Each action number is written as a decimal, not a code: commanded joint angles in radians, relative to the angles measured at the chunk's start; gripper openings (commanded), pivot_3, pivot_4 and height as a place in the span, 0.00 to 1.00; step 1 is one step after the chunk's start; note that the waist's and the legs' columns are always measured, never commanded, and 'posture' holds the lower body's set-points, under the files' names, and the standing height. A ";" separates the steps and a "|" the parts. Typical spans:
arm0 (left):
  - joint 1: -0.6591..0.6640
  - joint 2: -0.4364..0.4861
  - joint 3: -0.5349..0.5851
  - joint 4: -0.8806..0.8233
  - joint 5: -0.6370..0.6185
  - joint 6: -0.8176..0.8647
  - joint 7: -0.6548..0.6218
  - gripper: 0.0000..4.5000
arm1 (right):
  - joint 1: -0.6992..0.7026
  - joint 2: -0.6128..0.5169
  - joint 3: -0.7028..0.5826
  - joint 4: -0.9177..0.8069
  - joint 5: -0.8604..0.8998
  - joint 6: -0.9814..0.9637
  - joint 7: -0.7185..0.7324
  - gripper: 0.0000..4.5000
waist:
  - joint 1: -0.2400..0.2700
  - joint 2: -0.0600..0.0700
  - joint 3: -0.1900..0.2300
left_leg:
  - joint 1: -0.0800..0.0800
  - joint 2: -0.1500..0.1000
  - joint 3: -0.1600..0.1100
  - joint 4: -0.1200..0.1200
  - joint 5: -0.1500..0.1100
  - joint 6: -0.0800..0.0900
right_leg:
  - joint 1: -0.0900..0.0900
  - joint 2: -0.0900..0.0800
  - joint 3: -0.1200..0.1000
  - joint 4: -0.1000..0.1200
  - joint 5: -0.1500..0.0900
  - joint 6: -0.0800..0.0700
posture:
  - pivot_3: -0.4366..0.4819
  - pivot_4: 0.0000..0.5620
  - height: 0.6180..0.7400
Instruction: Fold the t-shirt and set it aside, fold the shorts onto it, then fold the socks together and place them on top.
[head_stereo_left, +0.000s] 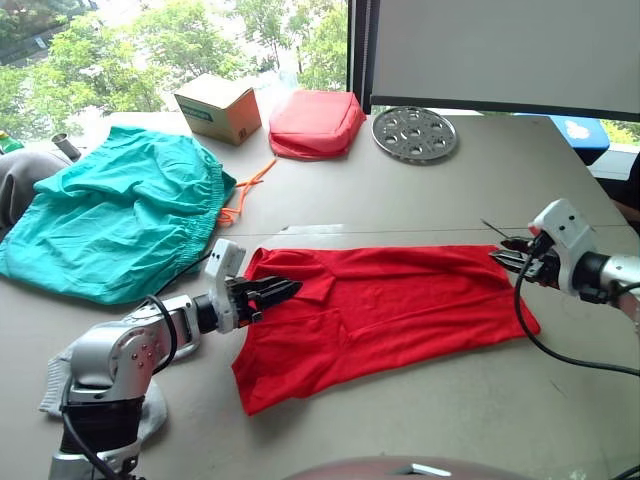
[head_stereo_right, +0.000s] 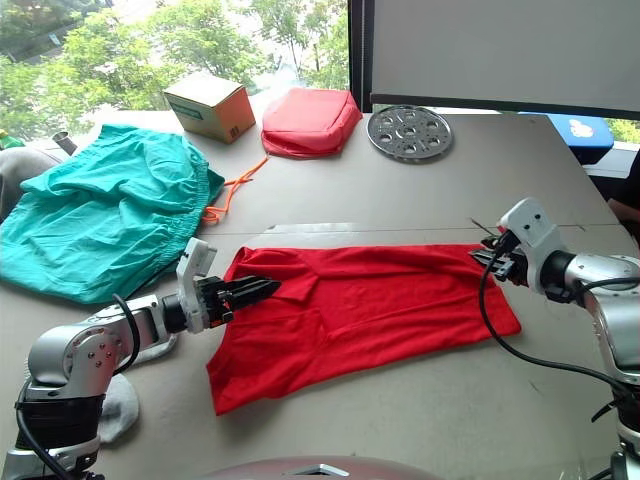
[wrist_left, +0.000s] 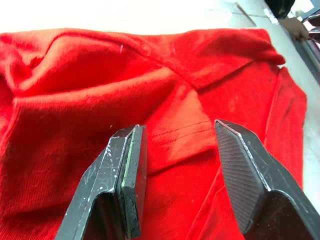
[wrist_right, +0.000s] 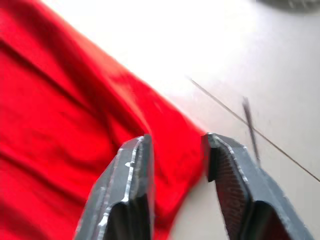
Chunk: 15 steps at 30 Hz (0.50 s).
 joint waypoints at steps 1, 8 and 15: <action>-0.087 -0.035 -0.021 0.025 0.001 -0.002 0.035 0.53 | -0.075 0.088 0.113 0.032 0.000 0.059 -0.099 0.01 | 0.002 -0.001 0.000 | 0.000 -0.001 -0.001 0.000 0.000 0.000 | 0.000 0.000 0.000 0.000 0.000 0.000 | 0.48 0.27 0.99; -0.153 -0.091 -0.154 0.107 0.127 -0.052 0.067 0.01 | -0.168 0.182 0.249 0.241 -0.101 0.055 -0.261 0.00 | 0.001 0.001 0.001 | -0.002 -0.007 -0.001 0.000 0.001 0.000 | 0.001 0.000 0.000 0.001 0.000 -0.001 | 0.48 0.27 0.99; -0.075 -0.017 -0.135 0.175 0.208 -0.075 0.073 0.01 | -0.108 0.156 0.151 0.223 -0.153 0.098 -0.400 0.00 | -0.002 0.000 -0.001 | 0.000 -0.007 -0.002 0.000 0.000 0.000 | 0.002 -0.001 0.000 0.001 0.000 0.000 | 0.48 0.27 0.99</action>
